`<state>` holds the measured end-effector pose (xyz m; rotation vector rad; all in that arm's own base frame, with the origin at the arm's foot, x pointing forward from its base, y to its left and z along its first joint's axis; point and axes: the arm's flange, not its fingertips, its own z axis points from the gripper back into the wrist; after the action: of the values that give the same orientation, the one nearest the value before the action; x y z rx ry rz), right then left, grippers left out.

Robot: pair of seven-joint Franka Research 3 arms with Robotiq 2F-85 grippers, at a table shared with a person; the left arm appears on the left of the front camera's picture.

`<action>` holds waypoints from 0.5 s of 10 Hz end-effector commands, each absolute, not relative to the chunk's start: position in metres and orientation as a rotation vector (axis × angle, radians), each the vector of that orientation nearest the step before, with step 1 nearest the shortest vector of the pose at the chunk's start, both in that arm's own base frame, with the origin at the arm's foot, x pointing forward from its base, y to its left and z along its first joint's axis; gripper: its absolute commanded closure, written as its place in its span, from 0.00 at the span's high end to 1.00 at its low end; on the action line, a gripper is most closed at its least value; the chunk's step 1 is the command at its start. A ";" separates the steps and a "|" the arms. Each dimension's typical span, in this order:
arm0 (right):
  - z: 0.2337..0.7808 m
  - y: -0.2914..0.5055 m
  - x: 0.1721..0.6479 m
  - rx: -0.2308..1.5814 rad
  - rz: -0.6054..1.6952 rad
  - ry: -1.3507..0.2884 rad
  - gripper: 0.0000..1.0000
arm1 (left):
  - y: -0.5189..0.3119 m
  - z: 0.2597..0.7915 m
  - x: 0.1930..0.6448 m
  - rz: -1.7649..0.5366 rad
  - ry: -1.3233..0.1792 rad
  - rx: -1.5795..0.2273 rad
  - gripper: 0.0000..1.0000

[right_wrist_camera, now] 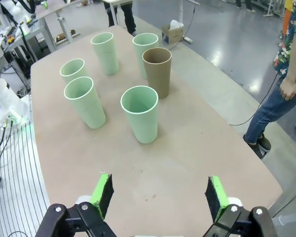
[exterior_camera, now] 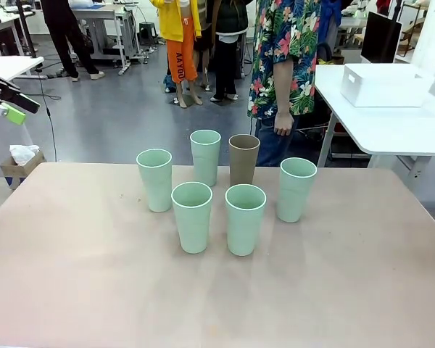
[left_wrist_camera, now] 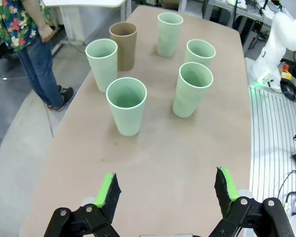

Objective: Stack the cups and store them in the basket.
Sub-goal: Pick up two Reusable plastic cups , one in each hand.

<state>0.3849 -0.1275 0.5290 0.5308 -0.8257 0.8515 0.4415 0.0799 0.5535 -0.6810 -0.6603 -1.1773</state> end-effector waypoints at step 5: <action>0.530 -0.128 0.388 0.542 0.864 -0.860 1.00 | 0.079 0.555 0.441 -1.187 -0.667 -0.688 1.00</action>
<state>0.3845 -0.1279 0.5290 0.5310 -0.8249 0.8499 0.4415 0.0798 0.5535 -0.6811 -0.6602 -1.1775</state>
